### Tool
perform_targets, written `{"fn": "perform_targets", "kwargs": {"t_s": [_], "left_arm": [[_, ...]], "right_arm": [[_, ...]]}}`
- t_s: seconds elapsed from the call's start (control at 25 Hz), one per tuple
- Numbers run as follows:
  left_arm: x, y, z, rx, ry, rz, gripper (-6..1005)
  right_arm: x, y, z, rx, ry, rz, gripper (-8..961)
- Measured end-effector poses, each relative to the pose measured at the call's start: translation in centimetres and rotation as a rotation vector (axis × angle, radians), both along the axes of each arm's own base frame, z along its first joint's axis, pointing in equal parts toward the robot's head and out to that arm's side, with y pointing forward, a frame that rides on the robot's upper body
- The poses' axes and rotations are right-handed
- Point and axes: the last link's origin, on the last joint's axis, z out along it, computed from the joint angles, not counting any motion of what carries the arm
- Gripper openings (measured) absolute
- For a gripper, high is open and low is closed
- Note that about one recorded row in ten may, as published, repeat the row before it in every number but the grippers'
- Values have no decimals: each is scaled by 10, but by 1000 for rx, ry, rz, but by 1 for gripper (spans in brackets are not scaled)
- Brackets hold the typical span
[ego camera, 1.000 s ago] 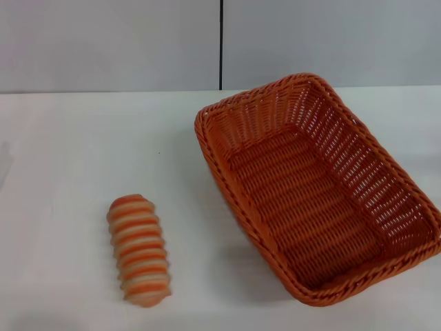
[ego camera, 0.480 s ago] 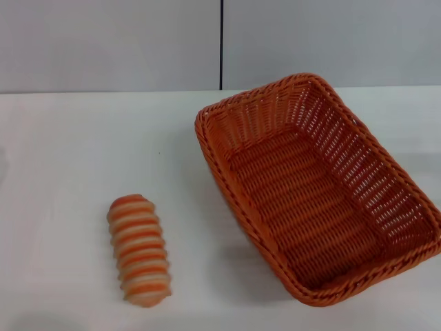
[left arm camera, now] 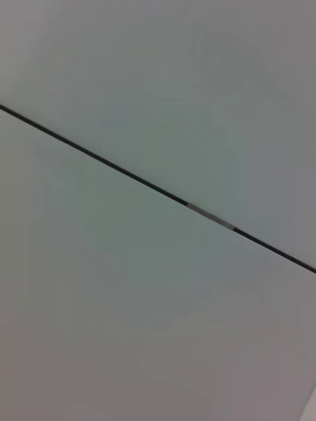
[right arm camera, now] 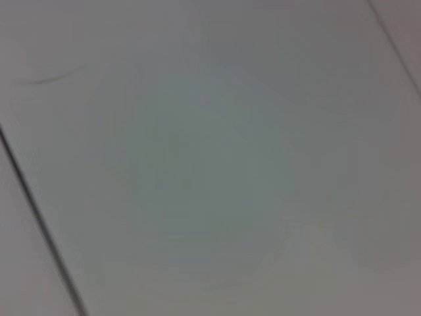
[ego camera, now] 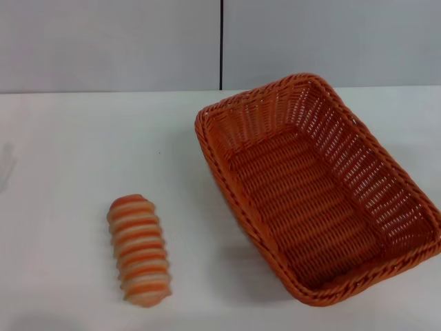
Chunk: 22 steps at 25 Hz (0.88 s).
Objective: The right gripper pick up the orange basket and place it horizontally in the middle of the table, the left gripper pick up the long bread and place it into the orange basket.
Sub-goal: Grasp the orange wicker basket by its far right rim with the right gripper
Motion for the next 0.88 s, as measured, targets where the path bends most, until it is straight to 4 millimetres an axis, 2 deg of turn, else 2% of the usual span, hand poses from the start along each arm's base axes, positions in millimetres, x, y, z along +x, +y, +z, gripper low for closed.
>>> {"fn": "perform_targets", "kwargs": {"t_s": [0.08, 0.24, 0.28, 0.4, 0.6, 0.72, 0.76, 0.88], "left_arm": [[1, 1, 0, -4, 1, -5, 813], [3, 1, 0, 0, -3, -14, 813], [4, 1, -1, 1, -9, -23, 813], [5, -1, -2, -1, -11, -30, 813], [3, -10, -2, 3, -11, -26, 814], [3, -14, 0, 11, -11, -36, 814], [3, -16, 0, 14, -11, -38, 814], [3, -20, 0, 15, -5, -39, 814]], "right_arm": [[-8, 7, 17, -92, -29, -81, 597], [-15, 18, 26, -214, -82, -169, 594], [-22, 27, 28, -297, -142, -208, 593], [-28, 36, 28, -363, -184, -224, 591], [-52, 48, 18, -520, -197, -155, 588], [-65, 57, 7, -611, -196, -128, 586], [-70, 64, -3, -674, -211, -144, 585], [-74, 70, -13, -736, -238, -168, 583]]}}
